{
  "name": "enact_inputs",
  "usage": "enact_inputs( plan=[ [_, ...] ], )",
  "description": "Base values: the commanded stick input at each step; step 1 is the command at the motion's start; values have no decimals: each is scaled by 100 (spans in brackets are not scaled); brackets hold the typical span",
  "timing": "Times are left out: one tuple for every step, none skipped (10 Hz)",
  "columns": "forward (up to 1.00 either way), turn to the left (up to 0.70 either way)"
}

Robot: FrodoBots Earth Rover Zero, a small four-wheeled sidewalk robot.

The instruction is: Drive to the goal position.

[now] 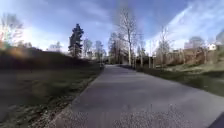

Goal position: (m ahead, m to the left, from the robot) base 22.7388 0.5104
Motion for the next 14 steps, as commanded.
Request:
enact_inputs(
  plan=[
    [100, 0],
    [100, 0],
    [100, 0],
    [100, 0],
    [100, 0],
    [100, 0],
    [100, 0],
    [100, 0],
    [100, 0],
    [100, 0],
    [100, 0],
    [100, 0],
    [100, 0],
    [100, 0]
  ],
)
